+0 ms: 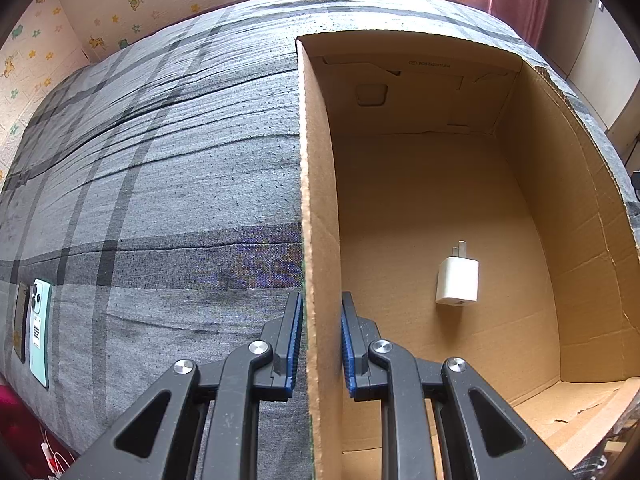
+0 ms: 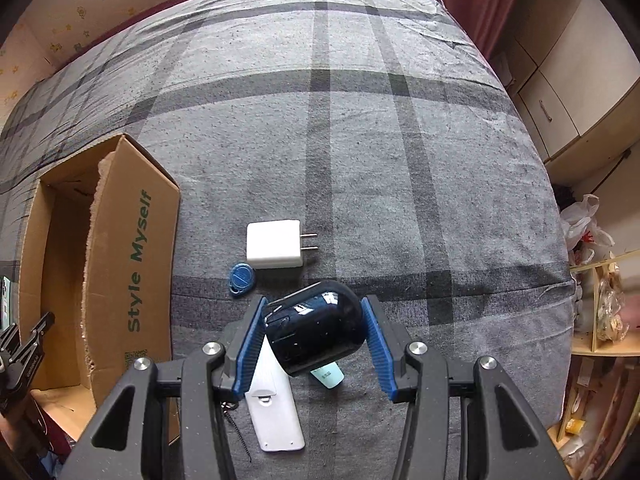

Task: Organize rigid objects
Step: 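Carry the black cup with the right gripper into the box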

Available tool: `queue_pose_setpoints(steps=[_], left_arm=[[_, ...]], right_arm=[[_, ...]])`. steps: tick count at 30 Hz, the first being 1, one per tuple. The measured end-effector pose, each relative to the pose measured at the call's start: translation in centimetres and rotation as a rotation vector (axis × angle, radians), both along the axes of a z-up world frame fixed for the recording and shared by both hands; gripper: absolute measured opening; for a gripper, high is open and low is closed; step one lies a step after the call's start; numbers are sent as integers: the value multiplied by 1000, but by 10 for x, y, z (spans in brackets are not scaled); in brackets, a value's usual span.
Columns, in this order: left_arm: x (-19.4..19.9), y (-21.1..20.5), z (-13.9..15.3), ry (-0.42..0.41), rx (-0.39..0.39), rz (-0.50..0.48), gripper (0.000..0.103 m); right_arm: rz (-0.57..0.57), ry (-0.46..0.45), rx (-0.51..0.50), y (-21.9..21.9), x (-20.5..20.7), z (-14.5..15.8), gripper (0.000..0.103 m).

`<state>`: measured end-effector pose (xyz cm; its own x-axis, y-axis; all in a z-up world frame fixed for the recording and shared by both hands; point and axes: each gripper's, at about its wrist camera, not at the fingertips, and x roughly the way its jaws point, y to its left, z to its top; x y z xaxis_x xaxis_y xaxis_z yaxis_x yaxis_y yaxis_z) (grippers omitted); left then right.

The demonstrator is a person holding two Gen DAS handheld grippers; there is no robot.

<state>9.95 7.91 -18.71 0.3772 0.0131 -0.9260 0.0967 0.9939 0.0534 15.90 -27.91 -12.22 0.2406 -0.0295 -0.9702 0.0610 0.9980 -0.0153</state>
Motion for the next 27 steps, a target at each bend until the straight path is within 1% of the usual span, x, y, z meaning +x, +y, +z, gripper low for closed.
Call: queue_pose_setpoints(steps=[6,15,17,27], left_arm=[[0,0,0,0,-3,1,20],[1,0,1,1,-2,0,20],[0,1,1,1,-6,2,20],[0,3,1,1,-9,1,20]], right_arm=[[48,-22,-1,23,-1,26,52],[120,-64,3,61,-2,57,52],[137,-69,-3,70,-2,60,52],[232,-75,29,123,0,66,52]])
